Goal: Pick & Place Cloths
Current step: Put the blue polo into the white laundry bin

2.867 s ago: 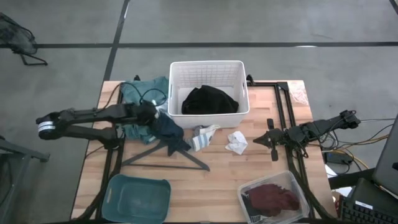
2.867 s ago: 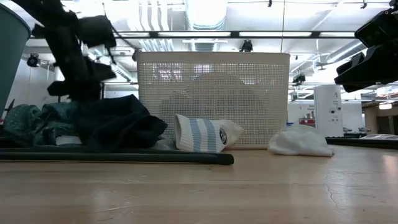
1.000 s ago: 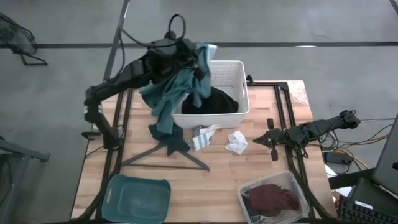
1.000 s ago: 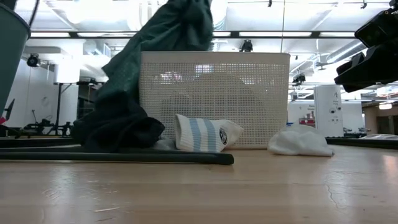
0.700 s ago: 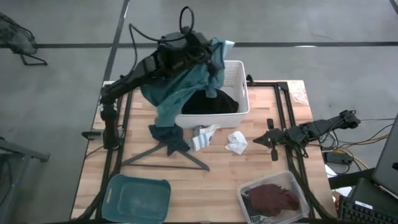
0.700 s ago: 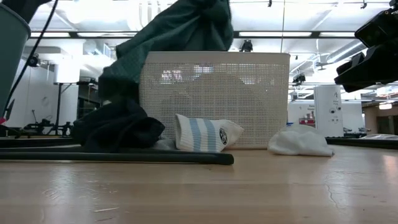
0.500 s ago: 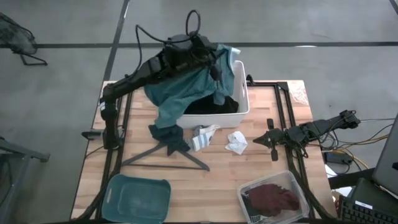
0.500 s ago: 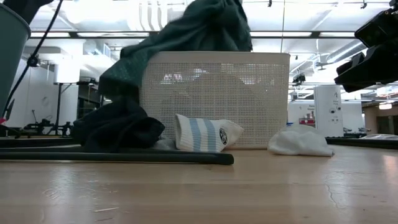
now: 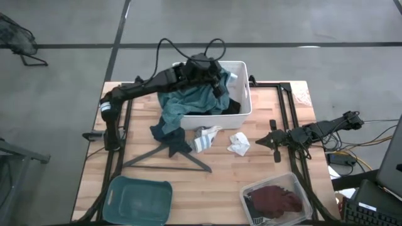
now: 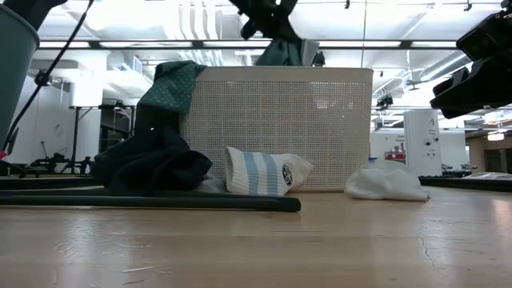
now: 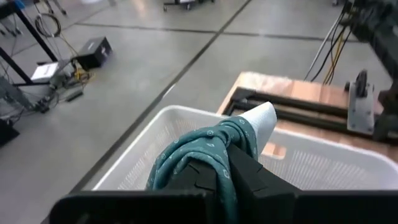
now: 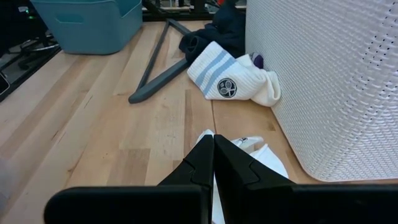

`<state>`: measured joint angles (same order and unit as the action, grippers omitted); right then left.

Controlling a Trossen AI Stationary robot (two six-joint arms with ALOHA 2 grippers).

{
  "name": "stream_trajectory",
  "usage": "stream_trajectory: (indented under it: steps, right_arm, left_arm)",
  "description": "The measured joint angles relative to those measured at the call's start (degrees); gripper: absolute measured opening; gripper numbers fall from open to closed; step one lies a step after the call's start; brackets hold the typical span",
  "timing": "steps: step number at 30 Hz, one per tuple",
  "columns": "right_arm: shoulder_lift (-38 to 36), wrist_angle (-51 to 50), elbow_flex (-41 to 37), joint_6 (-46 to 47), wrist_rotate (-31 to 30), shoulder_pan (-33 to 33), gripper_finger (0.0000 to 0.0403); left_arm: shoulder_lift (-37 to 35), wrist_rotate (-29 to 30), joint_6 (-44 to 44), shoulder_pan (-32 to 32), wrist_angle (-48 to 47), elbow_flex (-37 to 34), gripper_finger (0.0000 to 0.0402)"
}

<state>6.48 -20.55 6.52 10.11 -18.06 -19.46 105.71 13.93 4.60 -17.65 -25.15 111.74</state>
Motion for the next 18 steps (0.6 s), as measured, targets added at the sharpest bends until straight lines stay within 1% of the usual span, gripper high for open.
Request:
stream_trajectory:
  steps: [18]
  right_arm:
    - [0.0,0.0,0.0,0.0,0.0,0.0,0.0008]
  left_arm:
    - [0.0,0.0,-0.2,-0.2,1.3,-7.8,0.0016]
